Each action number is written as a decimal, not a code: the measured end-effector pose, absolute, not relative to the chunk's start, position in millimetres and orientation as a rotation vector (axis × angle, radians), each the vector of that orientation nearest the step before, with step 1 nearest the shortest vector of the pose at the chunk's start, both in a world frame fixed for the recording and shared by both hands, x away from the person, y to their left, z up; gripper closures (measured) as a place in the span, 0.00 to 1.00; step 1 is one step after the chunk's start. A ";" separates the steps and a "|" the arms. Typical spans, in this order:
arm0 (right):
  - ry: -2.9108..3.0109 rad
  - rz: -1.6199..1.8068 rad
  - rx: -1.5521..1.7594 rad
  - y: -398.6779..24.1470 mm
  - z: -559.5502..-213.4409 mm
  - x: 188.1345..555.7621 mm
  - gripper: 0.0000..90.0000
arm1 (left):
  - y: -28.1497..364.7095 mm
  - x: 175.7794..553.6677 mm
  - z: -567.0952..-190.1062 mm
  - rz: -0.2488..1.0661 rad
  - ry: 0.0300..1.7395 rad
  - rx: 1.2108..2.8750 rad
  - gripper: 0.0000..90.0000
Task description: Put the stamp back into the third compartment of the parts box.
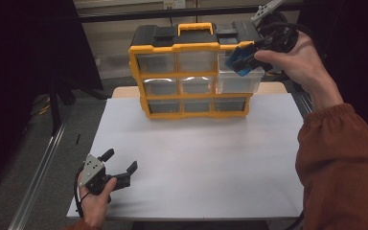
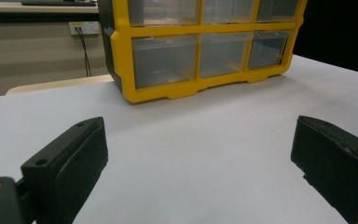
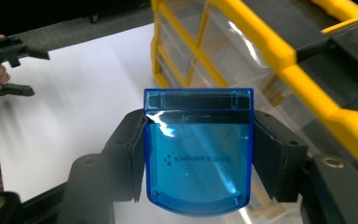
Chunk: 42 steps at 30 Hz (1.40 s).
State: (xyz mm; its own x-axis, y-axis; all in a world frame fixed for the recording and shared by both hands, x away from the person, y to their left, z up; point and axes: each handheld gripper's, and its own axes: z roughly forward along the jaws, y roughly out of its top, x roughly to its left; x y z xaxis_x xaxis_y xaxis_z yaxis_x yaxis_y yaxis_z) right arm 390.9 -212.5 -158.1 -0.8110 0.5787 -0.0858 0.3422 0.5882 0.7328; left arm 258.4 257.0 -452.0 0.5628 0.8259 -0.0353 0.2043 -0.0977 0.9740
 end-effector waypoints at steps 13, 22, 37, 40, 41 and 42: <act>2.541 0.913 0.863 -212.6 -152.7 428.2 0.46 | 257.8 258.2 -451.7 0.656 0.884 1.619 0.04; 2.598 0.768 0.930 -208.4 -153.9 443.5 0.46 | 256.6 257.6 -451.8 0.651 0.888 1.610 0.04; 2.666 0.645 0.975 -201.9 -167.1 461.4 0.46 | 257.7 257.8 -452.1 0.643 0.880 1.612 0.04; 2.671 0.627 0.978 -201.9 -170.4 462.3 0.46 | 258.2 257.6 -452.1 0.650 0.888 1.615 0.04; 2.677 0.630 0.974 -202.2 -171.2 462.4 0.46 | 258.3 257.6 -452.0 0.646 0.882 1.614 0.04; 2.675 0.634 0.977 -202.0 -171.9 462.3 0.46 | 258.8 257.5 -451.8 0.655 0.880 1.616 0.04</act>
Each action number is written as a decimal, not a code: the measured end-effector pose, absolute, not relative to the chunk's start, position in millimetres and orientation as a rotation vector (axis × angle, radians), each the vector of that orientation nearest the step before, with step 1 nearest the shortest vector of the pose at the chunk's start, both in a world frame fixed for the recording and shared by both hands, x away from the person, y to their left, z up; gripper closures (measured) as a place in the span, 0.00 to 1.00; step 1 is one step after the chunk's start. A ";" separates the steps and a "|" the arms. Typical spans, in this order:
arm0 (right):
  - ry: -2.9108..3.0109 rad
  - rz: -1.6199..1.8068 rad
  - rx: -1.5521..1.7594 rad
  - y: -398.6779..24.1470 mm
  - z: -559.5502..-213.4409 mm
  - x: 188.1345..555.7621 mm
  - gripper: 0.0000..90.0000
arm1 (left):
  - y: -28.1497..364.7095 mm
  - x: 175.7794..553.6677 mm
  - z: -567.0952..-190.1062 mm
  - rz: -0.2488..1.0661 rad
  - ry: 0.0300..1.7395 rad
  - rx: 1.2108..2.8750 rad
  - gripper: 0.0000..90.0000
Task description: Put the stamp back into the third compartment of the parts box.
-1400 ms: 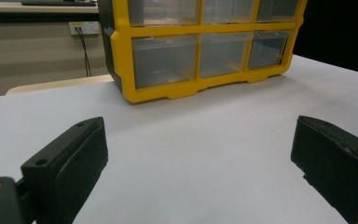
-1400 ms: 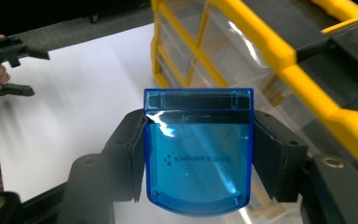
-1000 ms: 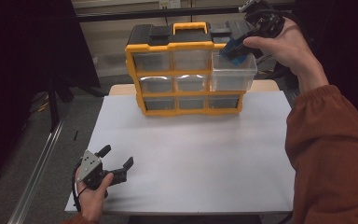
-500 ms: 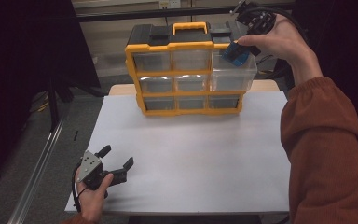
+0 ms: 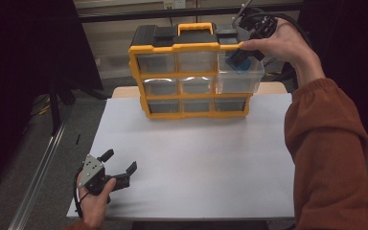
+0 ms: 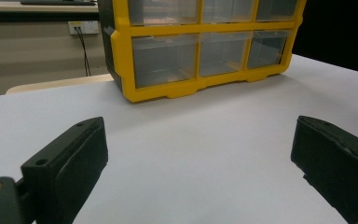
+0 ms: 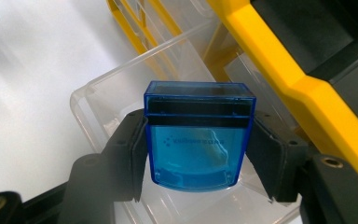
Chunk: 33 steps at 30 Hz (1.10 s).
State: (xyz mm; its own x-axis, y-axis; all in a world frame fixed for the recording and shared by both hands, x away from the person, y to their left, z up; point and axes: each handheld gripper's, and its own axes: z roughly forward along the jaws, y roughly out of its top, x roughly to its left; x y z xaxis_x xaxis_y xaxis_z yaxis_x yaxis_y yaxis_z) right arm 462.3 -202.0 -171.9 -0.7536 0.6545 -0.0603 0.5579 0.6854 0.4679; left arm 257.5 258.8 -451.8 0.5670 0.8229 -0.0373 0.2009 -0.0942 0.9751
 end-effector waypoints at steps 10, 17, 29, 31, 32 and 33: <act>2.672 0.662 0.990 -204.3 -177.2 459.8 0.46 | 257.4 257.0 -452.1 0.644 0.887 1.610 0.04; 2.644 0.738 1.004 -208.2 -179.3 459.2 0.37 | 256.8 258.1 -452.3 0.649 0.895 1.611 0.04; 2.582 0.863 1.062 -213.9 -187.8 457.8 0.09 | 257.0 260.5 -451.7 0.645 0.885 1.619 0.04; 2.572 0.880 1.055 -215.6 -187.5 457.6 0.08 | 256.5 260.4 -452.1 0.646 0.890 1.621 0.04; 2.570 0.885 1.052 -216.5 -187.2 457.4 0.08 | 256.3 260.4 -452.6 0.647 0.896 1.622 0.04; 2.561 0.888 1.060 -217.5 -186.1 456.2 0.08 | 256.9 260.3 -452.6 0.648 0.893 1.630 0.04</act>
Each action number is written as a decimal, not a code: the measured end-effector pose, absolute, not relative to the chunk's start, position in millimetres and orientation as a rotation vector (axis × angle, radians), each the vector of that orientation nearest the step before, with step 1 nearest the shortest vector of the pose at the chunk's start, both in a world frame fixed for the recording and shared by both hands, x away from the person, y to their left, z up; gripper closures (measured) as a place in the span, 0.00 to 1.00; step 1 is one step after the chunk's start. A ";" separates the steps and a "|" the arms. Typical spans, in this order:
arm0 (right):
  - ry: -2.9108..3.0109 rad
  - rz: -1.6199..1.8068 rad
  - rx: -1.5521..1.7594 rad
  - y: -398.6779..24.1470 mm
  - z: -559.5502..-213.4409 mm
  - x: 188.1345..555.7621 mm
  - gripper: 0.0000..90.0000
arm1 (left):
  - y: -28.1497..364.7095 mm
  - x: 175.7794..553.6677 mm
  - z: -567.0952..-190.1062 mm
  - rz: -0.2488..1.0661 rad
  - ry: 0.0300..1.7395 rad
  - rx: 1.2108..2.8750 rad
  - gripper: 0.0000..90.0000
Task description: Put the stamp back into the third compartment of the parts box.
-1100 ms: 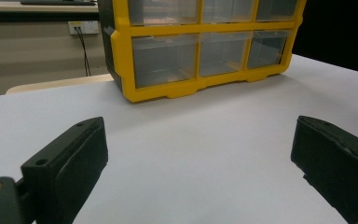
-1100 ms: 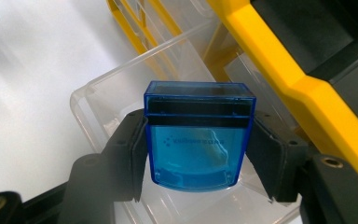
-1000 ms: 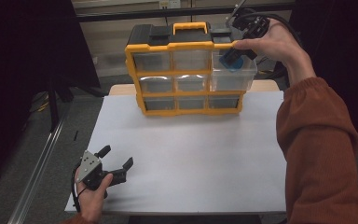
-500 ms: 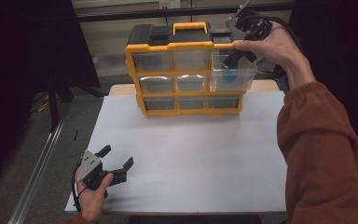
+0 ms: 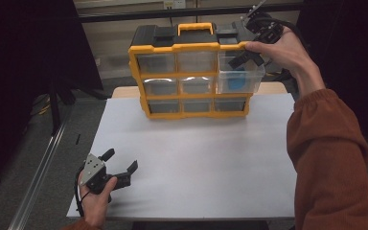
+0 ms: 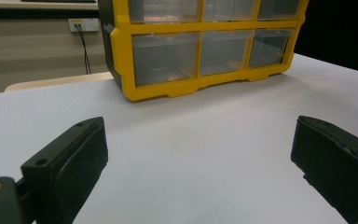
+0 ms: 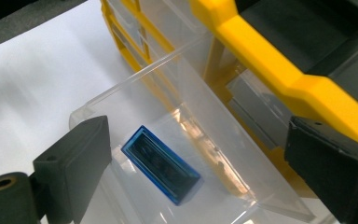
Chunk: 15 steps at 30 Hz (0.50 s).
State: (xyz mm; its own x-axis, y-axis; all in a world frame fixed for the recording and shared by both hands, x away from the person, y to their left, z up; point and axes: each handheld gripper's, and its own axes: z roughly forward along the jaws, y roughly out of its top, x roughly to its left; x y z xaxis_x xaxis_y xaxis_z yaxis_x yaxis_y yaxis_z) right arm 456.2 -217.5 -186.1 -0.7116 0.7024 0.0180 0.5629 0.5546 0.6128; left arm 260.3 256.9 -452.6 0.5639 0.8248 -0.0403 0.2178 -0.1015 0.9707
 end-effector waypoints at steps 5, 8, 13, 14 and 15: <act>2.547 0.926 1.046 -221.2 -186.9 454.0 0.08 | 257.2 258.3 -451.2 0.663 0.891 1.622 0.04; 2.540 0.929 1.036 -221.3 -187.3 451.6 0.06 | 258.9 257.9 -451.5 0.661 0.892 1.627 0.04; 2.521 0.965 1.037 -226.4 -182.8 447.1 0.05 | 258.7 256.1 -451.0 0.654 0.885 1.624 0.04; 2.512 0.972 1.047 -227.9 -182.3 445.8 0.05 | 258.6 256.0 -450.7 0.656 0.883 1.621 0.04; 2.512 0.971 1.054 -228.8 -182.2 444.6 0.05 | 258.7 256.0 -450.8 0.655 0.881 1.616 0.04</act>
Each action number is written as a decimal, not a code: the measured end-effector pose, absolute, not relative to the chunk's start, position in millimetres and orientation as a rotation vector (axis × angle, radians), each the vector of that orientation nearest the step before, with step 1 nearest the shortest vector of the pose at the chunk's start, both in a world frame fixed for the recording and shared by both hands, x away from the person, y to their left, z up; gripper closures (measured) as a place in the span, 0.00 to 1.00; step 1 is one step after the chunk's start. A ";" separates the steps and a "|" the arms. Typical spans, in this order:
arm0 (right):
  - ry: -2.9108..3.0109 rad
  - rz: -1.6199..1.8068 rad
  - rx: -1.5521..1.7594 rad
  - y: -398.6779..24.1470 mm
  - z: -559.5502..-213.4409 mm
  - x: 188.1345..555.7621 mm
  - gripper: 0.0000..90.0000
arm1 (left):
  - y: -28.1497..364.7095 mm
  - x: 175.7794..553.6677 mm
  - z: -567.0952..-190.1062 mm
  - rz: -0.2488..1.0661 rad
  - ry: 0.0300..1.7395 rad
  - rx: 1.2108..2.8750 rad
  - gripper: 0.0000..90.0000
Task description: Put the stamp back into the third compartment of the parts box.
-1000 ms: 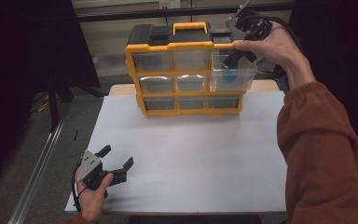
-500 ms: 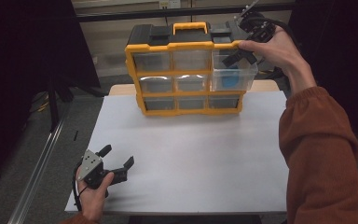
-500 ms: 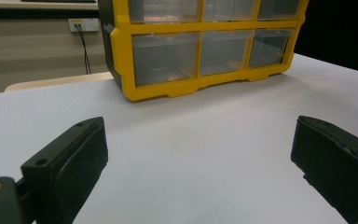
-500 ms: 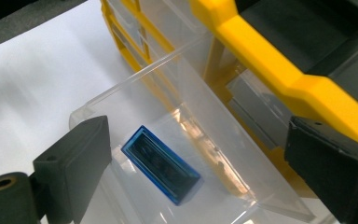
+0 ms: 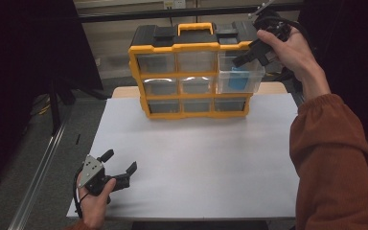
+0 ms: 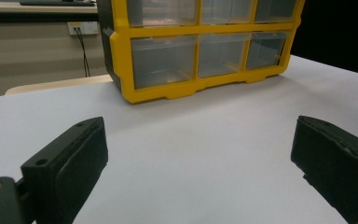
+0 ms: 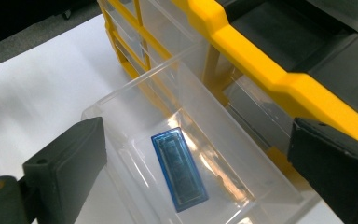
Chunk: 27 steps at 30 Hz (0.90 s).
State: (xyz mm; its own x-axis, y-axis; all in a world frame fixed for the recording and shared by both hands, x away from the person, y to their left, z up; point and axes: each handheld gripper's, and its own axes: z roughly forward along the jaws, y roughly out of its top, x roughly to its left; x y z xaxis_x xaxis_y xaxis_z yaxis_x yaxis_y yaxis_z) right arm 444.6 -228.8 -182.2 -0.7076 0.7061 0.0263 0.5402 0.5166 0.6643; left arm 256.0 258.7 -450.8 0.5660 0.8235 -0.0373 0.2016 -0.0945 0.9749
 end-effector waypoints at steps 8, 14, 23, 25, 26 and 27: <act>2.460 0.976 1.083 -243.5 -185.2 432.8 0.07 | 261.0 255.5 -450.8 0.663 0.885 1.620 0.04; 2.434 0.971 1.106 -257.4 -187.3 419.9 0.05 | 258.2 256.1 -452.0 0.653 0.888 1.615 0.04; 2.428 1.007 1.086 -273.8 -201.4 400.2 0.04 | 259.5 256.3 -452.0 0.654 0.889 1.620 0.04; 2.436 1.008 1.080 -274.1 -206.6 396.0 0.04 | 259.5 256.1 -452.0 0.655 0.888 1.619 0.04; 2.436 1.004 1.071 -273.7 -211.2 394.0 0.04 | 259.8 255.9 -451.9 0.655 0.888 1.623 0.04; 2.438 0.998 1.077 -273.6 -213.8 392.9 0.04 | 259.9 255.4 -451.5 0.663 0.893 1.626 0.04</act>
